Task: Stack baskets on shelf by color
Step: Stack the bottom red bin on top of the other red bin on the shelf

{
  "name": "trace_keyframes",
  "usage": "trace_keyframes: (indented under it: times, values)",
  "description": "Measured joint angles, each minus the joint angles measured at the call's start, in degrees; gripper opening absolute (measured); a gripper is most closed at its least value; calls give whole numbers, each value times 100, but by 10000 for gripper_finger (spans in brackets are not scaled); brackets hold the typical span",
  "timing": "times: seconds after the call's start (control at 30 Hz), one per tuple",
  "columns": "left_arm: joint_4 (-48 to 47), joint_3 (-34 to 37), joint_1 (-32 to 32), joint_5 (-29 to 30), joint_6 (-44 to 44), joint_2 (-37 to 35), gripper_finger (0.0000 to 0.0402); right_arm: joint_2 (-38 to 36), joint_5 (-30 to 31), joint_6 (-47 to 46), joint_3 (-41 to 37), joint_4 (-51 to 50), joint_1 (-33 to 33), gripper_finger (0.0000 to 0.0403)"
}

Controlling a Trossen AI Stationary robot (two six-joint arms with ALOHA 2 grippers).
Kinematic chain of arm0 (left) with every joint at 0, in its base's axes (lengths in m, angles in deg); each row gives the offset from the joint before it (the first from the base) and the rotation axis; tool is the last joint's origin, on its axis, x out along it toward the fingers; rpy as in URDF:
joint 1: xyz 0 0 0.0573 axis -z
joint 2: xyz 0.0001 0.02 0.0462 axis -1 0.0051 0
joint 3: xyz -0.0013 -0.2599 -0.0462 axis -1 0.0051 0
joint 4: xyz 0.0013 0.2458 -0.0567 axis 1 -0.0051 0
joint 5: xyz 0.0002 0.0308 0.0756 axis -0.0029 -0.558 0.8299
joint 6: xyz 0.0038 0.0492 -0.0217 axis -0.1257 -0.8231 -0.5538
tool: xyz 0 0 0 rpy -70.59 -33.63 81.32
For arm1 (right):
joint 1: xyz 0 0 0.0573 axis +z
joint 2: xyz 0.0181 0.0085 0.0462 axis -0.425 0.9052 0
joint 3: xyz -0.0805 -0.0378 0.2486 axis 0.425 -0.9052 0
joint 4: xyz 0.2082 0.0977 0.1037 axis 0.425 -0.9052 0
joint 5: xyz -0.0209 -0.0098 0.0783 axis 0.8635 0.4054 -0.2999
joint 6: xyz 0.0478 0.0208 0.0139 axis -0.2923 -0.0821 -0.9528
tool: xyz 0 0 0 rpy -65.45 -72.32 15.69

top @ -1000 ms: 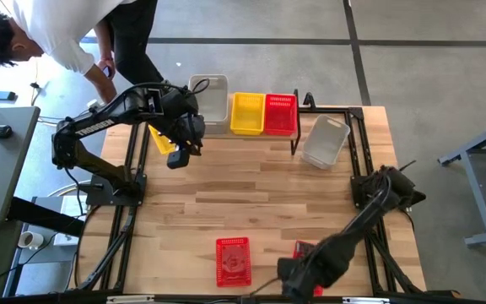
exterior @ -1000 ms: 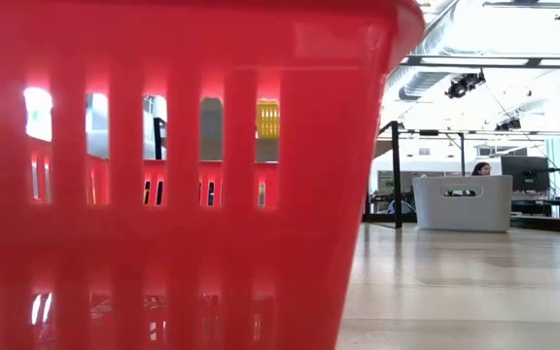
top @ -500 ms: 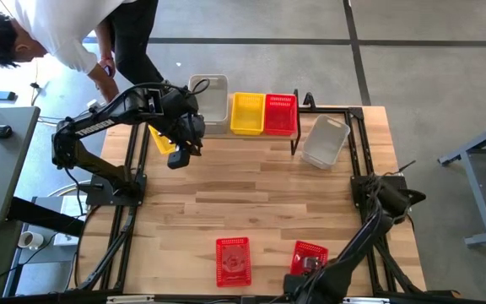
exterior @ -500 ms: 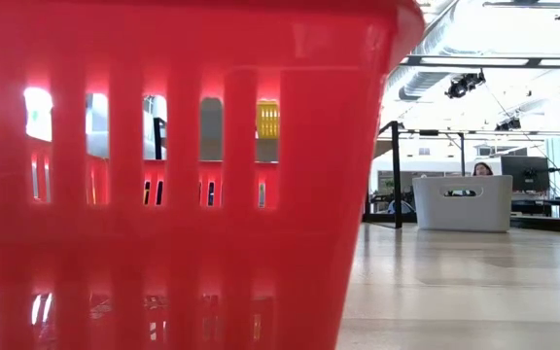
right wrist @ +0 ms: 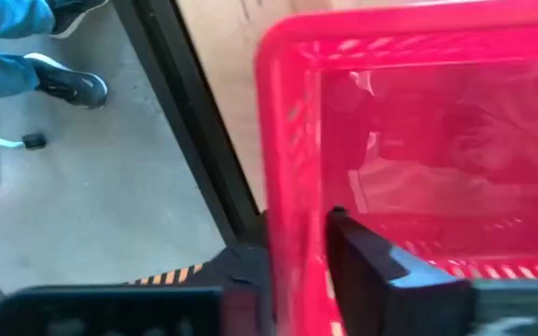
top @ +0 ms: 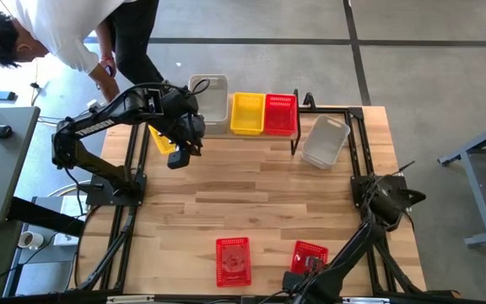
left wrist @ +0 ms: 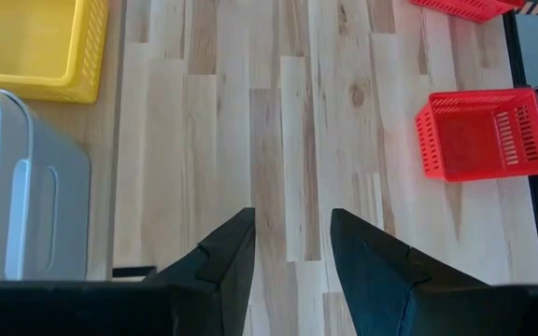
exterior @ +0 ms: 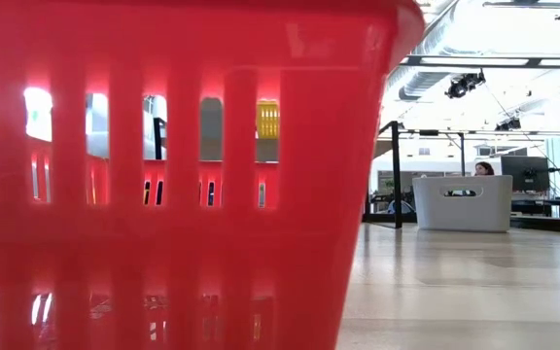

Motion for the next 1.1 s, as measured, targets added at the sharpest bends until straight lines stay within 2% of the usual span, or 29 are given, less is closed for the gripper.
trace_keyframes:
  times: [0.17,0.43,0.8,1.1]
  values:
    - [-5,0,0,0,2,0,131,6,-165,47,38,84,-146,9]
    - [-11,0,0,4,0,0,131,4,-122,477,603,-7,-534,3]
    - [-10,1,0,49,-1,0,131,0,511,1639,1739,-1217,-1351,0]
    - [-42,2,-2,979,0,2,131,0,1031,2795,2694,-3067,-1996,0]
